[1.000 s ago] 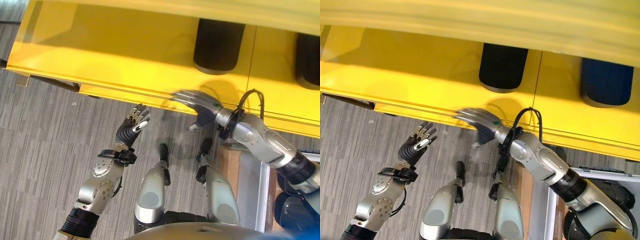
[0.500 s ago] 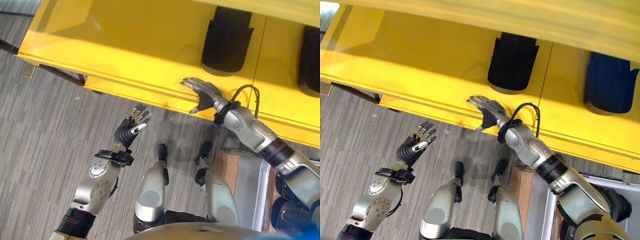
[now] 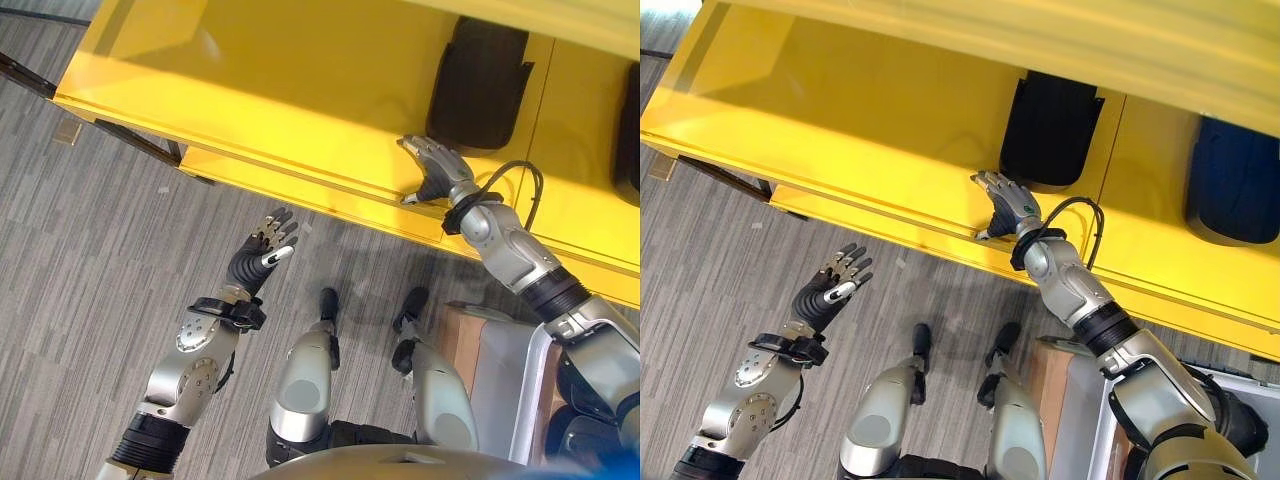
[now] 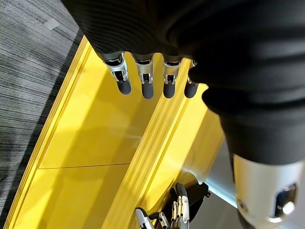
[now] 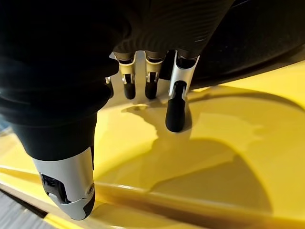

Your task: Move parts from the plastic box to the shelf.

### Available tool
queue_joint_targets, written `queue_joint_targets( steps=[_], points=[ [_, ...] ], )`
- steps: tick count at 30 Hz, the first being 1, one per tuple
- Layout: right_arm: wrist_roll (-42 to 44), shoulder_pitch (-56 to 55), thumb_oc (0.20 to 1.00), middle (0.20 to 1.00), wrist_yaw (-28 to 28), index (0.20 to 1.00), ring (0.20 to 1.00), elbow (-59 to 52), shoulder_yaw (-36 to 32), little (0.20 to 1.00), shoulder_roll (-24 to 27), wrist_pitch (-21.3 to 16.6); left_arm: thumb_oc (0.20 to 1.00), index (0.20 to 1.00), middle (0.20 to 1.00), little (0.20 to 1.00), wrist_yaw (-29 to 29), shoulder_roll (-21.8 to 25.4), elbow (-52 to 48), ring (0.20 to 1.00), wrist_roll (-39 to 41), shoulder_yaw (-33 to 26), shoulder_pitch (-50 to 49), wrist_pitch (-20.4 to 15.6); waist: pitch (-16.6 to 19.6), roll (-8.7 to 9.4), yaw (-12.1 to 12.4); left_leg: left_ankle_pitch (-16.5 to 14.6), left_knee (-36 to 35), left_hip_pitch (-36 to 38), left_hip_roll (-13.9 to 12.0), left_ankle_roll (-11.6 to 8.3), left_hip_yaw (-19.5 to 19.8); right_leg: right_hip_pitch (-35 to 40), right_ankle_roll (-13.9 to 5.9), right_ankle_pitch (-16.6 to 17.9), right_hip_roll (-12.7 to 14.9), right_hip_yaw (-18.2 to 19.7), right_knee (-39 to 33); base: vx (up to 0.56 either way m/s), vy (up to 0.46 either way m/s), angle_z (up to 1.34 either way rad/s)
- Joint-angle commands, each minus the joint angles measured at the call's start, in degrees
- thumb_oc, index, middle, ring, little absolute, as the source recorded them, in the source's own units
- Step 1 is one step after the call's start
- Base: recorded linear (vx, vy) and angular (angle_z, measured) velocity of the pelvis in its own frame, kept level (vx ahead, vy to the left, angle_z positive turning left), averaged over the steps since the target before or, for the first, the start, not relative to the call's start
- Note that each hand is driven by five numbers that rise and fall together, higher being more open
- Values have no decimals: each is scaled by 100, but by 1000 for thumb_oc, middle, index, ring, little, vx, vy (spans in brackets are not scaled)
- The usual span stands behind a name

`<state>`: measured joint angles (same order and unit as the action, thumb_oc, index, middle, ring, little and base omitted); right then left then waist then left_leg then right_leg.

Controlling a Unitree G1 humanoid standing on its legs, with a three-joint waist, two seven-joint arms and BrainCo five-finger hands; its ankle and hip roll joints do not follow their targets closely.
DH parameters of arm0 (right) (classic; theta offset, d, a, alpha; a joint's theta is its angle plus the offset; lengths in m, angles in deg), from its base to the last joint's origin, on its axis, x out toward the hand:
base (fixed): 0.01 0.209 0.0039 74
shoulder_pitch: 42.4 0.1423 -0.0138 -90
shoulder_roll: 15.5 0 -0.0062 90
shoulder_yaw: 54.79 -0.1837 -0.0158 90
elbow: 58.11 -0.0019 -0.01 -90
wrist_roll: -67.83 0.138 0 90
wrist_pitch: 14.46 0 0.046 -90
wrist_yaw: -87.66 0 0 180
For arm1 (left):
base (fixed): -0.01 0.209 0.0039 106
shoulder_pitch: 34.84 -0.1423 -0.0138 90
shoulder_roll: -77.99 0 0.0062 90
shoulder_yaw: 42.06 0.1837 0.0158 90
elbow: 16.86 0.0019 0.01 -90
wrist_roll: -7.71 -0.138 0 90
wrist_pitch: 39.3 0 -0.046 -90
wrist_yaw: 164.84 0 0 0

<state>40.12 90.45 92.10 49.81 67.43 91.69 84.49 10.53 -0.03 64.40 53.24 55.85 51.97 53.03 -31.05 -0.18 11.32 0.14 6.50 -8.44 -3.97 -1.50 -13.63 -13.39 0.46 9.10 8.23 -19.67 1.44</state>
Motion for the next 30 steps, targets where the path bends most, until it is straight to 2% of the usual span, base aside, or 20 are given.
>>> queue_joint_targets(
  steps=[1, 6, 9, 10, 12, 14, 16, 17, 21, 23, 24, 28, 29, 30],
  points=[
    [-26, -71, 1000, 1000, -205, 1000, 1000, 427, -29, 1000, 434, 490, 1000, 1000, 1000, 1000, -57, 64, -354, 1000, -54, -72, -191, -84, 126, -151, 15, 37, -84, -110, -35, -48, 244, 326, -551, -1291, 178, -115, 1203, 0, 0, 0],
    [-105, -201, 1000, 1000, -906, 1000, 1000, 396, -61, 1000, 539, 656, 1000, 1000, 1000, 1000, -94, 80, -379, 1000, -21, -148, -267, -40, 126, -114, -3, 35, -79, -82, -48, -53, 215, 349, -555, -1287, 190, -121, 1210, 0, 0, 0],
    [-254, -284, 1000, 1000, -1250, 1000, 1000, 294, -25, 1000, 649, 506, 1000, 1000, 1000, 1000, -99, 92, -399, 1000, -26, -223, -306, -14, 126, -59, -9, 38, -85, -62, -61, -55, 202, 371, -564, -1280, 180, -121, 1200, 0, 0, 0],
    [-318, -308, 1000, 1000, -1422, 1000, 1000, 252, 3, 1000, 704, 305, 1000, 1000, 1000, 1000, -120, 111, -409, 1000, -28, -261, -336, -7, 126, -31, -6, 38, -80, -57, -69, -54, 200, 382, -567, -1276, 173, -118, 1193, 17, -33, 0],
    [-311, -326, 1000, 1000, -1504, 1000, 1000, 162, 61, 1000, 793, 137, 1000, 1000, 1000, 1000, -139, 140, -397, 1000, -51, -281, -352, 1, 126, 16, 0, 37, -60, -61, -84, -56, 200, 388, -575, -1272, 168, -127, 1200, 19, -52, 0],
    [-128, -237, 1000, 1000, -1599, 1000, 1000, 103, 195, 1000, 885, -331, 1000, 1000, 1000, 1000, -158, 166, -390, 1000, -57, -311, -381, 20, 126, 77, 25, 34, -44, -50, -101, -58, 195, 428, -572, -1267, 147, -135, 1176, 21, -59, -1],
    [11, -197, 1000, 1000, -1713, 1000, 1000, -5, 257, 1000, 891, -577, 1000, 1000, 1000, 1000, -167, 173, -376, 1000, -70, -307, -398, -7, 126, 97, 33, 35, -34, -59, -107, -59, 191, 429, -572, -1265, 142, -141, 1175, 3, -16, -1],
    [26, -192, 1000, 1000, -1816, 1000, 1000, -155, 325, 1000, 881, -885, 1000, 1000, 1000, 1000, -167, 170, -366, 1000, -72, -300, -416, -26, 126, 108, 40, 33, -30, -67, -102, -54, 196, 430, -570, -1262, 138, -143, 1169, 1, -14, -3],
    [573, -227, 1000, 1000, -2124, 1000, 1000, -777, 566, 1000, 781, -1151, 1000, 1000, 1000, 1000, -109, 149, -397, 1000, -95, -272, -436, -53, 126, 102, 42, 32, -14, -95, -93, -38, 197, 414, -581, -1251, 155, -126, 1162, -1, -3, -1],
    [912, -266, 1000, 1000, -2266, 1000, 1000, -1272, 700, 1000, 659, -1054, 1000, 1000, 1000, 1000, -51, 120, -402, 1000, -20, -245, -435, -58, 126, 81, 40, 29, -15, -116, -73, -26, 220, 397, -588, -1249, 158, -94, 1167, 0, 5, -2],
    [1119, -328, 1000, 1000, -2341, 1000, 1000, -1633, 791, 1000, 433, -891, 1000, 1000, 1000, 1000, 11, 90, -430, 1000, -7, -204, -428, -71, 126, 49, 39, 32, -33, -137, -50, -15, 246, 368, -590, -1254, 158, -53, 1171, 0, 0, 0],
    [1288, -323, 1000, 1000, -2431, 1000, 1000, -1933, 956, 1000, 101, -663, 1000, 1000, 1000, 1000, 66, 38, -463, 1000, 21, -139, -416, -59, 126, -6, 60, 41, -62, -156, -13, -5, 278, 346, -580, -1256, 149, -8, 1156, -9, 9, 0],
    [1283, -308, 1000, 1000, -2460, 1000, 1000, -2109, 1155, 1000, -226, -601, 1000, 1000, 1000, 1000, 78, 13, -451, 1000, 4, -80, -374, -83, 126, -57, 81, 48, -98, -163, 10, -4, 312, 323, -581, -1252, 146, -3, 1142, -39, 33, 5],
    [1292, -335, 1000, 1000, -2248, 1000, 1000, -2101, 1270, 1000, -635, -105, 1000, 1000, 1000, 1000, 634, 94, -438, 1000, 101, -4, -272, -377, 126, -79, 106, 52, -109, -185, 37, -17, 361, 309, -588, -1248, 150, 20, 1135, -52, 61, 5]
  ],
)
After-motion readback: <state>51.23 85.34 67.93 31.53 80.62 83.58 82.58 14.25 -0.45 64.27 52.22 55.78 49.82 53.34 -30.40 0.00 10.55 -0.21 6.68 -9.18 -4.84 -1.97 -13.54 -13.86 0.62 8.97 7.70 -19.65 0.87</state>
